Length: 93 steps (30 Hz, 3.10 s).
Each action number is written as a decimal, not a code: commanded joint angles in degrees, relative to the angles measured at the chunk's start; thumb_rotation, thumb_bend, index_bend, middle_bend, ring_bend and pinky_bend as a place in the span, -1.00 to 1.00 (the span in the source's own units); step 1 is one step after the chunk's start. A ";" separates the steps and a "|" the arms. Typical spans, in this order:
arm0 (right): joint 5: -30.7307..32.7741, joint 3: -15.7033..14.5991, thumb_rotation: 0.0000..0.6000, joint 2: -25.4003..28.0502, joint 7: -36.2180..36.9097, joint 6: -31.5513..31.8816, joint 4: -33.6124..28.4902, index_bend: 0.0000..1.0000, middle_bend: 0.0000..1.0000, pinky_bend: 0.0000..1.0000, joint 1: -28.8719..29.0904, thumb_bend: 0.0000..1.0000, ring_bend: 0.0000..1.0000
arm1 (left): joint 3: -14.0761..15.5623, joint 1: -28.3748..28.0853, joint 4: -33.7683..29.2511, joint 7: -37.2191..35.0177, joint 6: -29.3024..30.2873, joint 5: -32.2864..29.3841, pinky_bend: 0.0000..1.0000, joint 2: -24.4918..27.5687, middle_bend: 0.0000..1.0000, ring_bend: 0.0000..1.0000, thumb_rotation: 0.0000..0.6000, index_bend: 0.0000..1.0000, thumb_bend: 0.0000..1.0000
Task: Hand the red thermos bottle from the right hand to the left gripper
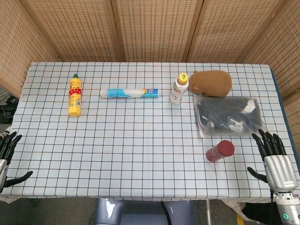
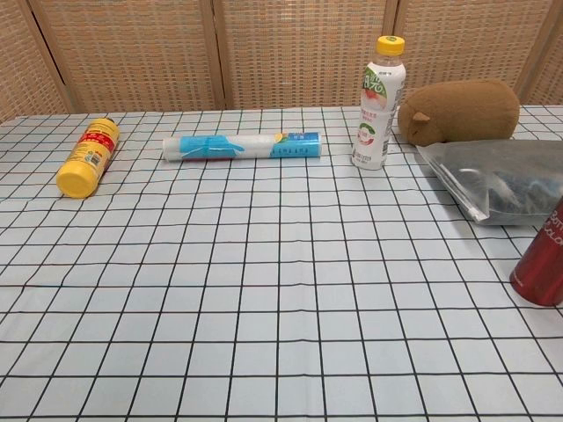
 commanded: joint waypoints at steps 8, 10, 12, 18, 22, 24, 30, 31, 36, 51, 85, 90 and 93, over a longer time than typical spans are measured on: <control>-1.35 -0.42 1.00 2.59 9.58 -2.30 -1.27 -1.00 -1.00 -1.00 1.50 -1.00 -1.00 | -0.03 -0.19 -0.46 -0.56 0.26 1.00 -1.00 0.37 -1.00 -1.00 1.00 -1.00 -1.00; -2.45 -0.44 1.00 4.04 12.37 -4.27 -1.89 -1.00 -1.00 -1.00 3.07 -1.00 -1.00 | -0.26 -0.20 -0.48 -0.65 0.91 1.55 -1.00 0.41 -1.00 -1.00 1.00 -1.00 -1.00; -3.67 -0.72 1.00 6.00 15.53 -6.93 -3.05 -1.00 -1.00 -1.00 4.93 -1.00 -1.00 | -0.27 -0.20 -0.81 -0.43 1.21 2.03 -1.00 0.56 -1.00 -1.00 1.00 -1.00 -1.00; -5.56 -0.53 1.00 10.54 22.31 -15.69 -6.03 -0.88 -0.95 -1.00 11.34 -1.00 -1.00 | -0.53 -1.17 -1.46 -0.08 -0.32 1.83 -1.00 0.49 -1.00 -1.00 1.00 -1.00 -1.00; -3.78 0.13 1.00 12.45 22.14 -23.04 -6.54 -0.85 -0.90 -1.00 15.79 -1.00 -1.00 | -0.95 -1.97 -1.88 0.62 -2.02 0.53 -1.00 0.37 -1.00 -1.00 1.00 -1.00 -1.00; -1.99 0.49 1.00 12.39 19.94 -26.31 -6.97 -0.83 -0.88 -1.00 17.43 -1.00 -0.99 | -1.10 -2.17 -2.00 0.87 -2.39 0.15 -1.00 0.35 -1.00 -1.00 1.00 -1.00 -1.00; 8.23 2.55 1.00 8.44 7.75 -37.15 -6.27 -0.74 -0.80 -0.99 23.23 -1.00 -0.92 | -1.46 -2.56 -2.09 0.80 -3.11 -0.87 -1.00 0.41 -1.00 -1.00 1.00 -1.00 -1.00; 9.26 2.70 1.00 8.09 6.64 -37.49 -6.29 -0.69 -0.77 -0.97 23.51 -1.00 -0.89 | -1.50 -2.58 -2.10 0.74 -3.16 -0.99 -1.00 0.43 -1.00 -1.00 1.00 -1.00 -1.00; 14.43 3.19 1.00 7.12 1.43 -39.42 -6.28 -0.44 -0.63 -0.86 24.91 -0.90 -0.76 | -1.72 -2.88 -2.20 0.38 -3.90 -1.93 -1.00 0.64 -1.00 -1.00 1.00 -1.00 -1.00; 22.42 3.36 1.00 8.13 -3.81 -40.58 -9.65 0.38 0.18 0.49 26.96 -0.18 0.17 | -1.69 -3.36 -2.53 1.38 -4.98 -2.67 -1.00 0.42 -1.00 -1.00 1.00 -1.00 -1.00; 51.60 14.86 1.00 17.27 -21.47 -41.58 -31.76 0.37 0.19 0.52 51.26 0.16 0.19 | -6.57 -29.19 7.18 -31.54 -28.29 4.39 -1.00 -16.75 -1.00 -1.00 1.00 -1.00 -1.00; 62.00 15.48 1.00 14.87 -26.80 -39.03 -32.59 0.37 0.19 0.52 59.80 0.17 0.19 | -8.77 -34.62 11.21 -37.82 -31.35 2.37 -1.00 -24.84 -1.00 -1.00 1.00 -1.00 -1.00; 66.28 15.52 1.00 13.68 -28.57 -37.58 -32.60 0.37 0.19 0.52 63.18 0.17 0.19 | -9.84 -36.41 13.41 -39.34 -31.60 1.37 -1.00 -28.16 -1.00 -1.00 1.00 -1.00 -1.00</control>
